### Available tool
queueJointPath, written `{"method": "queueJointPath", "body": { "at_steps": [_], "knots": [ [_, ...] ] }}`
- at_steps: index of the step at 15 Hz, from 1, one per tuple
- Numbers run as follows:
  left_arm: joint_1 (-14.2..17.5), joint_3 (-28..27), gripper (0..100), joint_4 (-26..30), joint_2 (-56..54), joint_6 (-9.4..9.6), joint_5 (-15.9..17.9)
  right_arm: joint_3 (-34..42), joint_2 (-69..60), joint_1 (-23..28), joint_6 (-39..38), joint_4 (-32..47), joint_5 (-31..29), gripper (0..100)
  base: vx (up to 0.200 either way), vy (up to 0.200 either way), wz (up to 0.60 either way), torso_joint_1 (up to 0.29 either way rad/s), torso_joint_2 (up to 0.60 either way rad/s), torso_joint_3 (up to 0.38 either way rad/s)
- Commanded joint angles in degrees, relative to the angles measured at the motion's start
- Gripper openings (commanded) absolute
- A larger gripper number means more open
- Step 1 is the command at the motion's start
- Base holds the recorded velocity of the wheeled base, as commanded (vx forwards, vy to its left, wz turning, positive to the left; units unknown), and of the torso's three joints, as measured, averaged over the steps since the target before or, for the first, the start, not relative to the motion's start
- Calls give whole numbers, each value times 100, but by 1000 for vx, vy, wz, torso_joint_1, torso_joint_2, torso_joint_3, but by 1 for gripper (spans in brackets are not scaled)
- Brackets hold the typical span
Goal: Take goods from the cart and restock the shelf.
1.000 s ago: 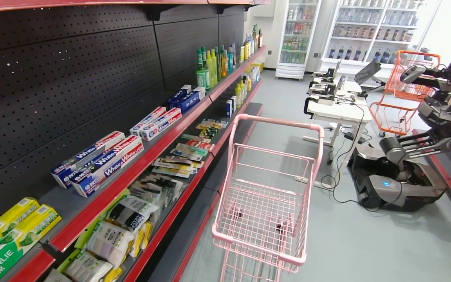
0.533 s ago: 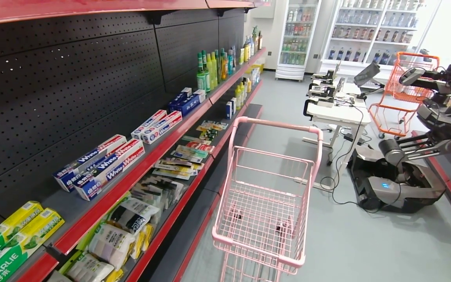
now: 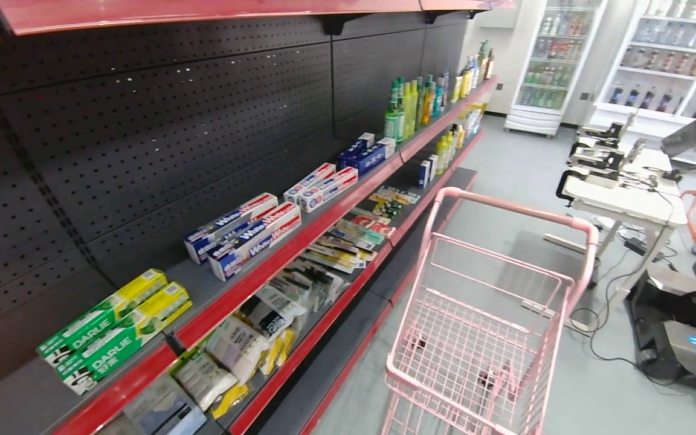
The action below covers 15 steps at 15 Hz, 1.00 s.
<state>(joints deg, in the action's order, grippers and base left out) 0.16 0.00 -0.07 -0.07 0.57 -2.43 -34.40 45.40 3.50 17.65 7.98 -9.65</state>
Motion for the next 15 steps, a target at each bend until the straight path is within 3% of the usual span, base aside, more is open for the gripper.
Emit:
{"method": "queueJointPath", "body": {
  "at_steps": [1, 15],
  "knots": [
    [2, 0, 100, -1, 7, 4, -4, 4, 13, 2, 1, 1, -1, 0, 0, 0, 600, 2, -7, 2],
    [2, 0, 100, -1, 7, 4, -4, 65, -31, -7, 45, 1, -1, 0, 0, 0, 600, 3, 4, 2]
  ]
}}
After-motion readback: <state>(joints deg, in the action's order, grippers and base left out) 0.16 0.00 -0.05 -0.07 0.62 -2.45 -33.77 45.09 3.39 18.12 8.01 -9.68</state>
